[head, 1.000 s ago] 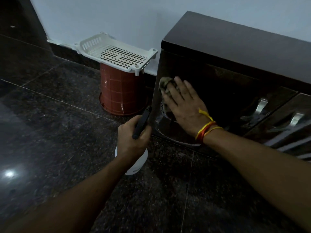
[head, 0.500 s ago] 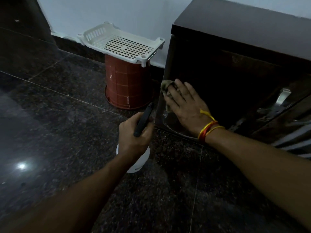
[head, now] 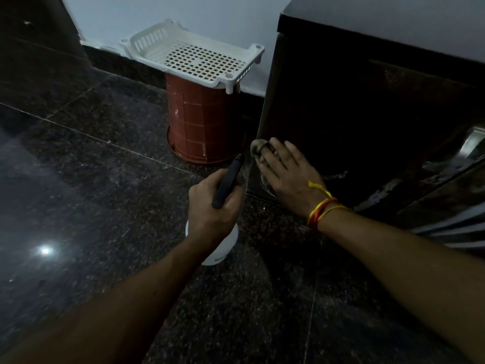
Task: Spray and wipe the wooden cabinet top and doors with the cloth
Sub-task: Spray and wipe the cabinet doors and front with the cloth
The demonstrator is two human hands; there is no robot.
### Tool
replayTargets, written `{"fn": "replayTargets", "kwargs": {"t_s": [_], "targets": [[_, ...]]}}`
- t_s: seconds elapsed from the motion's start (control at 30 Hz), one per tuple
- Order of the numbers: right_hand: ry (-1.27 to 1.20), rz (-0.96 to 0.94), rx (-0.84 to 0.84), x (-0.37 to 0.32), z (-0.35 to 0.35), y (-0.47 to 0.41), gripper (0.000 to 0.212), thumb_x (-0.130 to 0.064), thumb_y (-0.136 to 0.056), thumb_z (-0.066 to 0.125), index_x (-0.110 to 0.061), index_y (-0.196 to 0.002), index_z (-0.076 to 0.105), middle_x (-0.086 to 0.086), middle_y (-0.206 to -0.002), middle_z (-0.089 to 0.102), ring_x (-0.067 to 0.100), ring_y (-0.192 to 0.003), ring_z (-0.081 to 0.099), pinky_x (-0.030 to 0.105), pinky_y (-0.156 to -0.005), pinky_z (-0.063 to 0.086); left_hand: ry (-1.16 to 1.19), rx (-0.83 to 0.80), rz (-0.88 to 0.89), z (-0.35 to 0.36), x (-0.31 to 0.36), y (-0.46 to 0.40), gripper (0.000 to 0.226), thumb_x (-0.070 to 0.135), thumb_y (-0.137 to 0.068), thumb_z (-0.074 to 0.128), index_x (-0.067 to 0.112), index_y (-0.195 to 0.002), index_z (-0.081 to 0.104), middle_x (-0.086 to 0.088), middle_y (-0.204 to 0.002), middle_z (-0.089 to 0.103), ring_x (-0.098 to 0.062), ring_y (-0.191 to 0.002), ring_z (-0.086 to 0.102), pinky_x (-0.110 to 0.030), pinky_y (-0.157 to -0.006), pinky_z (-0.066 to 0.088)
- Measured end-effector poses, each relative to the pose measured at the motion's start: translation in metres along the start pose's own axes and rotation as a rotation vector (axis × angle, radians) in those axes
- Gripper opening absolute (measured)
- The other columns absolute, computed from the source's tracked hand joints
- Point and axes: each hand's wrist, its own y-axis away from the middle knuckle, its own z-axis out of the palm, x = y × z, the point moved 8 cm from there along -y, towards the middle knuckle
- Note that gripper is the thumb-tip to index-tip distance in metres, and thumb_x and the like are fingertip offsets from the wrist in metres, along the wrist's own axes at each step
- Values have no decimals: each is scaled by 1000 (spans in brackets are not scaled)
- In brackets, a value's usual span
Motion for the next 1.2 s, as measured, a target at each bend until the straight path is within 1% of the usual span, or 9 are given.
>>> {"fn": "replayTargets", "kwargs": {"t_s": [0.07, 0.2, 0.4, 0.5, 0.63, 0.9, 1.0, 1.13, 1.2], "targets": [[7, 65, 65, 13, -6, -5, 52, -27, -98, 26, -16, -148, 23, 10, -156, 24, 38, -144, 16, 48, -116, 2, 0, -13, -10, 1, -3, 2, 19, 22, -83, 55, 26, -65, 52, -9, -52, 53, -35, -46, 53, -49, -46, 42], [-59, 246, 273, 33, -16, -7, 51, -15, -96, 37, -10, -146, 28, 16, -152, 31, 41, -140, 26, 51, -116, 12, 9, -36, -27, 5, -8, 3, 17, 35, -81, 54, 27, -66, 54, -8, -53, 54, -34, -48, 54, -51, -48, 44], [-54, -32, 161, -34, 17, 3, 46, -31, -91, 54, -21, -136, 50, 2, -144, 47, 29, -136, 39, 42, -113, 31, -25, -21, -40, 3, -18, -2, 21, 21, -80, 53, 2, -71, 56, -18, -53, 52, -40, -50, 50, -53, -49, 42], [-87, -19, 196, -34, 18, 3, 43, -28, -92, 50, -19, -134, 52, 5, -144, 47, 30, -136, 39, 44, -113, 30, -28, -27, -33, 3, -19, -2, 20, 18, -81, 53, 1, -69, 54, -20, -54, 52, -42, -50, 50, -53, -49, 41], [-122, 123, 238, -15, 15, 0, 47, -19, -95, 27, -13, -138, 45, 11, -146, 43, 36, -138, 34, 48, -115, 19, -28, -38, -42, 5, -24, -1, 22, 19, -83, 54, -1, -72, 56, -20, -56, 53, -42, -51, 51, -53, -50, 43], [-131, -89, 165, -62, 37, 4, 41, -30, -90, 54, -19, -130, 56, 3, -141, 51, 29, -133, 43, 42, -111, 34, -21, -50, -50, 10, -26, -4, 24, 22, -83, 54, -1, -76, 60, -19, -55, 55, -38, -50, 52, -51, -51, 43], [-124, -90, 168, -62, 38, 3, 42, -29, -91, 51, -18, -131, 55, 5, -143, 49, 30, -135, 41, 43, -112, 31, -11, -50, -57, 11, -25, -6, 21, 22, -83, 55, 3, -76, 60, -18, -55, 55, -39, -51, 52, -51, -51, 44], [-171, 71, 215, -43, 33, -5, 42, -24, -93, 45, -14, -134, 51, 8, -142, 49, 32, -135, 40, 47, -113, 25, 0, -59, -51, 16, -25, -5, 26, 25, -86, 56, 2, -74, 59, -18, -56, 54, -41, -51, 51, -53, -51, 43], [-168, 36, 193, -51, 37, -6, 43, -25, -92, 44, -15, -134, 52, 7, -142, 49, 32, -135, 41, 46, -113, 25, 3, -65, -51, 17, -25, -5, 26, 26, -87, 56, 3, -74, 59, -18, -56, 53, -41, -51, 51, -53, -51, 43]]}}
